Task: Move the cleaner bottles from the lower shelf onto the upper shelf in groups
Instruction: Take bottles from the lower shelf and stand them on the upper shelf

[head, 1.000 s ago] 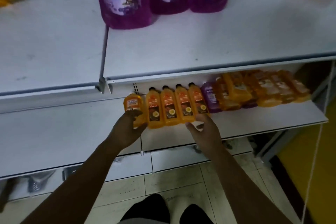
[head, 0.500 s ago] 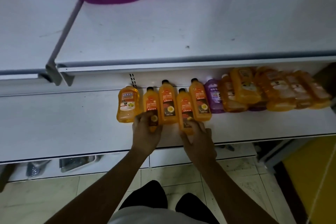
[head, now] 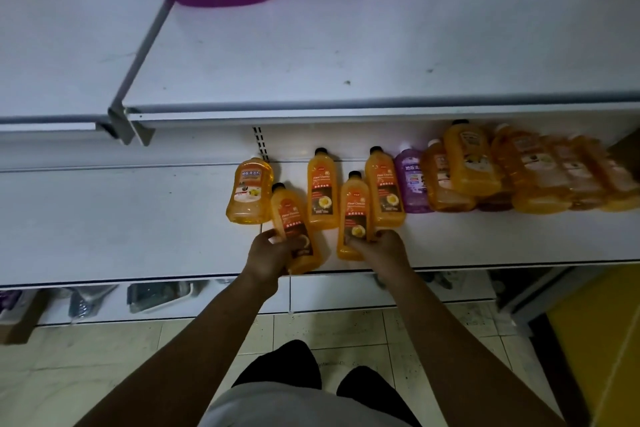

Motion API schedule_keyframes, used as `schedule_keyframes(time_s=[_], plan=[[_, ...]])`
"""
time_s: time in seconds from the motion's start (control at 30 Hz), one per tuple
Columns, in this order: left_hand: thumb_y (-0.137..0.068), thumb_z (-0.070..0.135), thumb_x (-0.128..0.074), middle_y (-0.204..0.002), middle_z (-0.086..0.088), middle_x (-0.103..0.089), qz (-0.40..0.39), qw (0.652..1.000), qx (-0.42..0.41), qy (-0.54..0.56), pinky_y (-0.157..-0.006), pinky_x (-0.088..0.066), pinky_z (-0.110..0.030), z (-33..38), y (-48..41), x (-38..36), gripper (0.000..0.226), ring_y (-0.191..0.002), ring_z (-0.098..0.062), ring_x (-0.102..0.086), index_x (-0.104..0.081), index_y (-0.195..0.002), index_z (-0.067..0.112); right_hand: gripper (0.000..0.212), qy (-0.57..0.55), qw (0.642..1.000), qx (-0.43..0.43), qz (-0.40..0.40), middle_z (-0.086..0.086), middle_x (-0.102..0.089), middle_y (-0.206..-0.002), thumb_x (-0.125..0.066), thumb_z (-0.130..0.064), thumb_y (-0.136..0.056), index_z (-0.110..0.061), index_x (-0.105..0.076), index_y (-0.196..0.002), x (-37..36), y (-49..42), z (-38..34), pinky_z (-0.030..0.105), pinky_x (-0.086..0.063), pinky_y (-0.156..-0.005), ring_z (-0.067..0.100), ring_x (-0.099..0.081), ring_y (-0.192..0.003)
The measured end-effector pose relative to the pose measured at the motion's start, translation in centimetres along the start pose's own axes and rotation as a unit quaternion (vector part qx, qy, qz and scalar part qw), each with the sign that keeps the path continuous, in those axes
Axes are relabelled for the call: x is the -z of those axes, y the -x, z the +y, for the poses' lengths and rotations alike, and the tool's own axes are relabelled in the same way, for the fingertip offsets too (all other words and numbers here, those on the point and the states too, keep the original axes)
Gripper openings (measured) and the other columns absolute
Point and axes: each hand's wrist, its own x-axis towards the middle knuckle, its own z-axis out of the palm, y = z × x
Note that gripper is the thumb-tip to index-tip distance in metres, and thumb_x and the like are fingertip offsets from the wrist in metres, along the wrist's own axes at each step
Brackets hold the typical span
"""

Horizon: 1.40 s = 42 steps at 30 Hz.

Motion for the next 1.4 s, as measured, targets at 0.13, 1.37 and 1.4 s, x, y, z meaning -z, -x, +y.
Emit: schedule_keyframes(time_s=[0.13,1.37,1.4], plan=[[-0.083,0.017,-0.086,-0.123,-0.012,-0.074,-0.053,0.997,0.050,0.000,-0.094,-0.060,-0.055,0.2,1.3,0.8,0.052,-0.110,-0.037,-0.072,-0.064,-0.130,0.015,0.026,0.083,0.994,-0.032,-0.064,-0.003,-0.066,-0.096,-0.076,-0.044,-0.091,-0.027,-0.060,-0.102,-1.0,1.3,-0.8,0.037,-0.054,-0.089,0.019,-0.066,-0.094],[-0.086,0.035,-0.070,-0.111,0.020,-0.076,-0.274,0.910,-0.290,-0.111,-0.078,-0.060,-0.021,9.0,32.3,-28.5,0.047,-0.103,-0.003,-0.074,-0.055,-0.130,0.038,0.063,-0.167,0.935,0.240,0.199,-0.006,-0.077,-0.118,-0.081,-0.047,-0.077,-0.025,-0.063,-0.134,36.9,32.6,-1.6,0.051,-0.058,-0.098,0.016,-0.074,-0.108],[-0.085,0.036,-0.071,-0.114,0.015,-0.076,-0.265,0.910,-0.301,-0.104,-0.081,-0.061,-0.026,9.5,33.0,-29.7,0.049,-0.106,-0.008,-0.074,-0.056,-0.131,0.035,0.063,-0.167,0.933,0.251,0.199,-0.006,-0.077,-0.117,-0.078,-0.043,-0.076,-0.024,-0.063,-0.134,38.3,32.8,-2.1,0.049,-0.058,-0.097,0.015,-0.074,-0.107]])
